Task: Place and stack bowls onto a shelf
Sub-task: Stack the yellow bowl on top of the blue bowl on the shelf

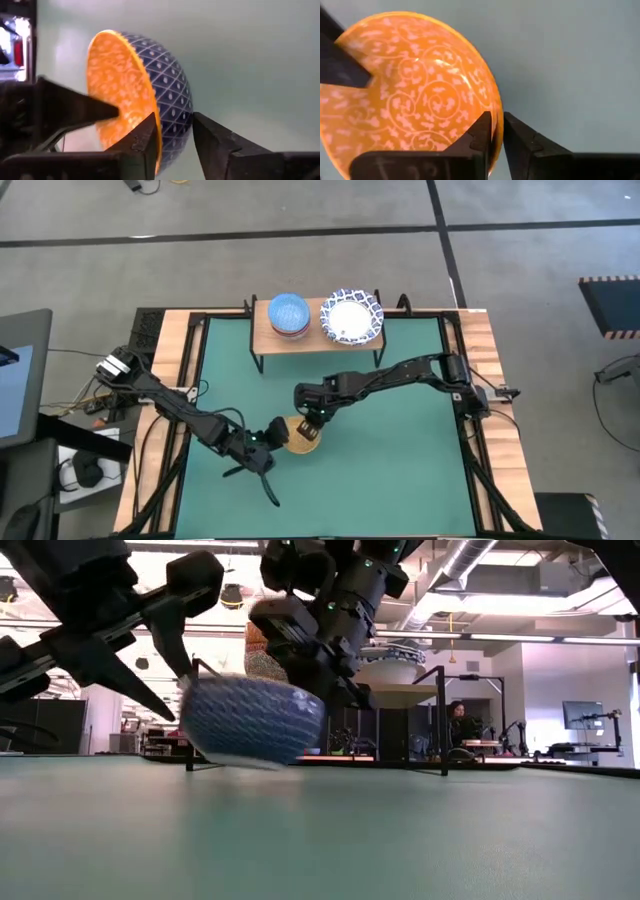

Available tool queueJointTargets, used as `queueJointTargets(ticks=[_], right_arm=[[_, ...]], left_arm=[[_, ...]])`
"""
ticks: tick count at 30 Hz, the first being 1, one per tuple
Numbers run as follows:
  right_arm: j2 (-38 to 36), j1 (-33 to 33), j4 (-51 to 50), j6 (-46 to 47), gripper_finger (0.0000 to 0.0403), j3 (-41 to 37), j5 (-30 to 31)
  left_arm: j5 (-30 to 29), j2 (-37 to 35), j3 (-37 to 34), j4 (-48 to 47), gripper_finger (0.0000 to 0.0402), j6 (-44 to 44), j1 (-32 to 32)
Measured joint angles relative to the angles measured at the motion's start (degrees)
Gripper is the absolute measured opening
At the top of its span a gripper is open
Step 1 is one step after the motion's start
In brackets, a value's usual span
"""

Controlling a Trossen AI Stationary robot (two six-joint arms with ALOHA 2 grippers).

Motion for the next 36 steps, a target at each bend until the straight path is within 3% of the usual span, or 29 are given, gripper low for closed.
queueJointTargets(ticks=[5,11,19,25,31,36], right_arm=[[0.10,-0.27,-2.97,-0.50,0.0038,-0.24,2.01],[-0.37,-0.55,-2.91,-0.20,0.0038,-0.02,3.08],[-3.12,-1.07,-7.56,-4.05,0.0038,8.50,2.69],[-7.76,-6.17,-11.42,-12.61,0.0038,20.28,6.92],[-11.14,-15.81,-9.83,-19.08,0.0037,28.31,18.76],[-10.38,-24.16,-6.87,-19.11,0.0038,28.94,17.62]], left_arm=[[-3.33,-0.03,0.02,-0.51,0.0130,-4.96,-0.04],[-9.49,-2.56,0.44,-3.20,0.0159,-15.57,-0.94],[-12.76,-16.02,1.31,-20.04,0.0174,-48.24,-2.23],[-14.18,-26.06,1.34,-27.41,0.0174,-65.08,-2.13],[-21.22,-30.77,1.37,-29.32,0.0174,-68.12,-1.24],[-25.60,-30.88,1.35,-29.16,0.0174,-65.67,2.19]])
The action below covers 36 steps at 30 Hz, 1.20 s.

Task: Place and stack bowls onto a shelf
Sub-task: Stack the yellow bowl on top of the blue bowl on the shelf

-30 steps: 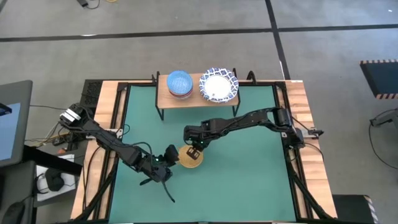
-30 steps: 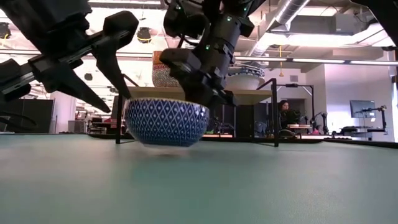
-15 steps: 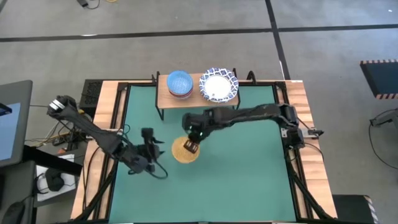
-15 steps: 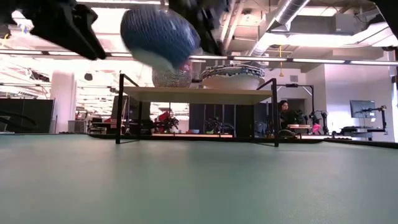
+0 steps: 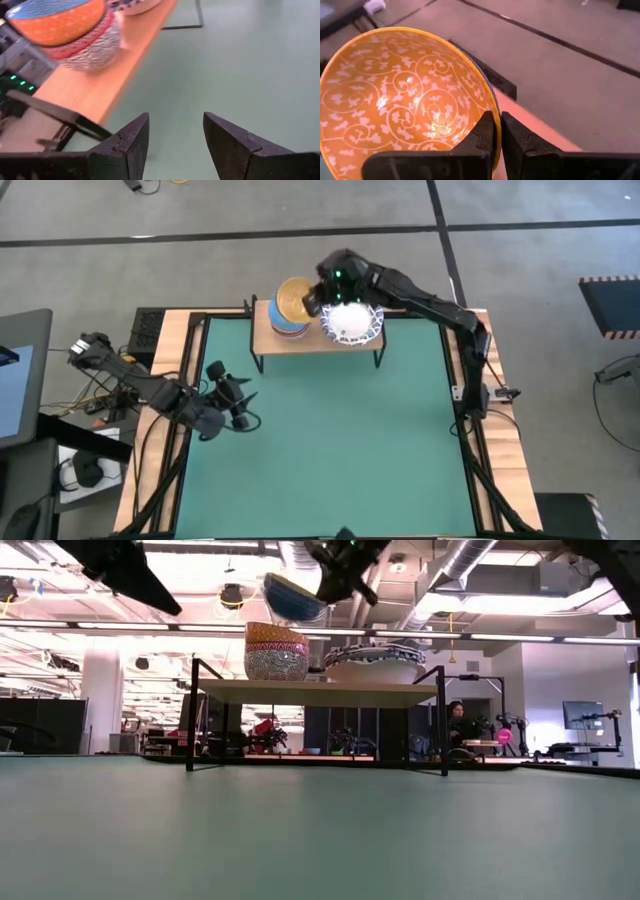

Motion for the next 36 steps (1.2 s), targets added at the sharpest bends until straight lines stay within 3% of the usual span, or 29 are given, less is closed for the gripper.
queueJointTargets(ticks=[5,9,18,28,36], right_arm=[[2.35,-2.98,6.58,0.68,0.0038,-0.35,-2.46],[3.73,-3.62,6.62,0.39,0.0037,-0.57,-6.48],[3.82,-4.97,3.31,0.37,0.0040,-2.84,-8.54],[3.74,-4.12,4.98,1.15,0.0172,-2.73,-9.48],[3.23,-2.46,6.46,2.46,0.0212,-2.73,-9.11]], left_arm=[[1.37,0.08,0.00,0.67,0.0174,-0.19,6.29],[6.30,-0.66,0.00,1.71,0.0174,-0.39,11.30],[12.20,-1.17,-0.04,6.02,0.0174,3.08,17.97],[16.26,-1.17,-0.04,9.53,0.0174,2.40,19.62],[17.19,-3.73,3.59,8.59,0.0174,-0.36,18.02]])
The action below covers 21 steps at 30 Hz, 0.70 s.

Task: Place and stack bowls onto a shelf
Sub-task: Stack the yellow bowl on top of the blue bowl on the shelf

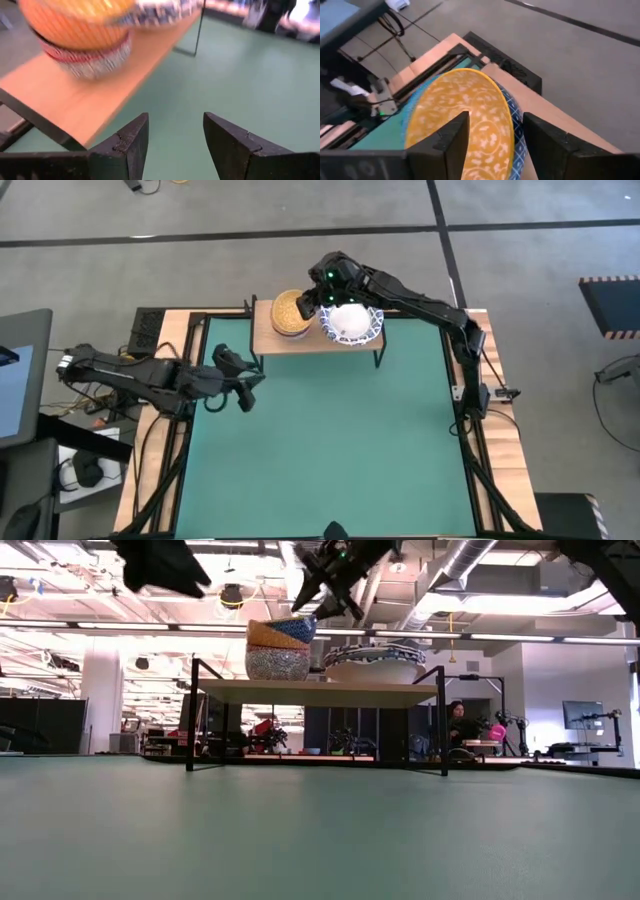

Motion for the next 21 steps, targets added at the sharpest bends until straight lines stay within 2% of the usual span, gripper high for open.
queueJointTargets(ticks=[5,12,17,21], right_arm=[[-2.75,2.26,-0.82,-0.17,0.0203,0.00,0.40],[-4.90,2.10,-3.09,-1.58,0.0182,0.09,3.10],[-2.21,0.84,-9.70,-1.78,0.0165,-0.09,3.04],[-0.78,0.89,-10.08,-2.04,0.0154,-0.09,2.99]], left_arm=[[-6.09,-7.40,1.41,0.02,0.0174,1.78,-1.31],[-10.36,-17.37,1.44,-0.41,0.0174,3.60,-1.02],[-11.05,-18.66,1.44,-1.60,0.0174,3.74,-1.04],[-11.43,-17.37,1.44,-2.10,0.0174,3.57,-1.04]])
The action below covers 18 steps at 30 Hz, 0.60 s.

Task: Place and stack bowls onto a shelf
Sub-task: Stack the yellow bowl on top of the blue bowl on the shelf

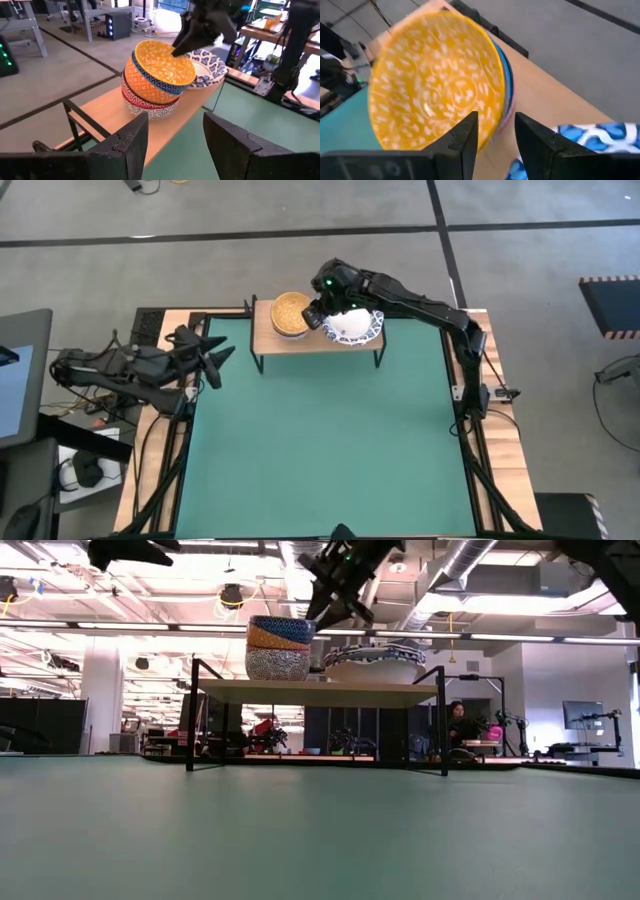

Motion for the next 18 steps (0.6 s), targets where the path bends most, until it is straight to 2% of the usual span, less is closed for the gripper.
queueJointTargets(ticks=[11,18], right_arm=[[0.84,-0.35,4.80,-1.30,0.0150,0.11,-0.83],[-0.24,-1.81,6.73,-1.51,0.0195,0.11,-1.95]], left_arm=[[-0.13,2.23,-0.02,-0.44,0.0174,-0.24,0.00],[-0.69,1.99,-0.02,-0.03,0.0174,-0.37,0.38]])
